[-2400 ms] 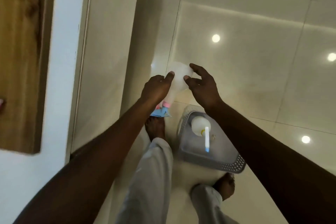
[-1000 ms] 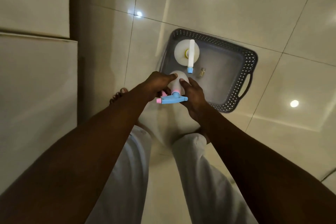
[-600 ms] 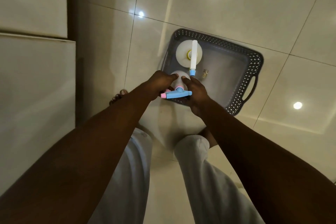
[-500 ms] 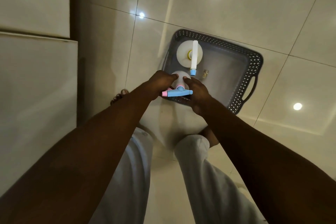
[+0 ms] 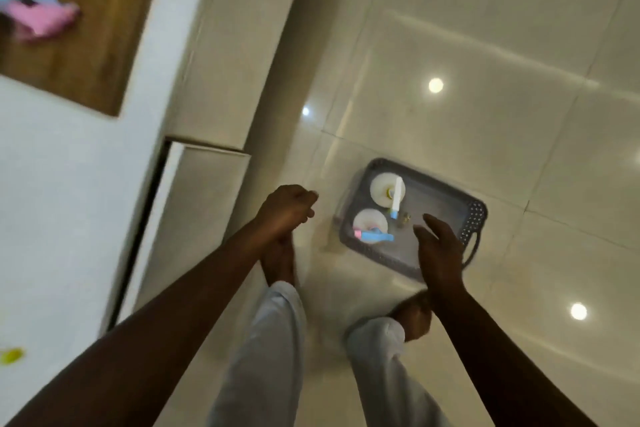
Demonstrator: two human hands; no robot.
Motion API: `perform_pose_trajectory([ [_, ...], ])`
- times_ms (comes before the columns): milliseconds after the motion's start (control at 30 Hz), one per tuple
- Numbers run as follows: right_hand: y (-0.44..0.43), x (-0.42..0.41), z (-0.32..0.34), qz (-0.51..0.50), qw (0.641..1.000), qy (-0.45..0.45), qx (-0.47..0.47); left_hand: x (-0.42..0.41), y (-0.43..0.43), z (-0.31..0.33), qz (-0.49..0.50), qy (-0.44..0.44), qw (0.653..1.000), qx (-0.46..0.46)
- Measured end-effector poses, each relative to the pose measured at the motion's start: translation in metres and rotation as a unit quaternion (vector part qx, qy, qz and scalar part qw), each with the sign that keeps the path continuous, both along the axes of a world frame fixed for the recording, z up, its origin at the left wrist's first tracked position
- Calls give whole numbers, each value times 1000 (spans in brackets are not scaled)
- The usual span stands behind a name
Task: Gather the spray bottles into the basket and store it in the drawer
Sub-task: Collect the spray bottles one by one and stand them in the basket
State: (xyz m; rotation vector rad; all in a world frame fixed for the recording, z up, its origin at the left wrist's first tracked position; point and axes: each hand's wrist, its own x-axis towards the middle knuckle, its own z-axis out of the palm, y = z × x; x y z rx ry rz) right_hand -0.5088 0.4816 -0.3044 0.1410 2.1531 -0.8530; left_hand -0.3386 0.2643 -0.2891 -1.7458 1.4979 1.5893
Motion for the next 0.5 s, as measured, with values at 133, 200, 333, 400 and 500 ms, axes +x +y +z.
perform_pose_trajectory([
  [133,-49,2,68,41,996,51,-58,31,-40,88,53,48,995,-68],
  [200,-83,13,102,55,992,53,-103,50,-57,126,95,69,989,-94],
  [333,-155,44,162,100,979,49,-171,87,-88,187,175,104,970,-135],
  [400,-192,61,187,124,972,40,-196,105,-107,208,228,118,955,-152],
  [500,-244,90,215,176,958,25,-226,136,-142,230,286,129,932,-181],
])
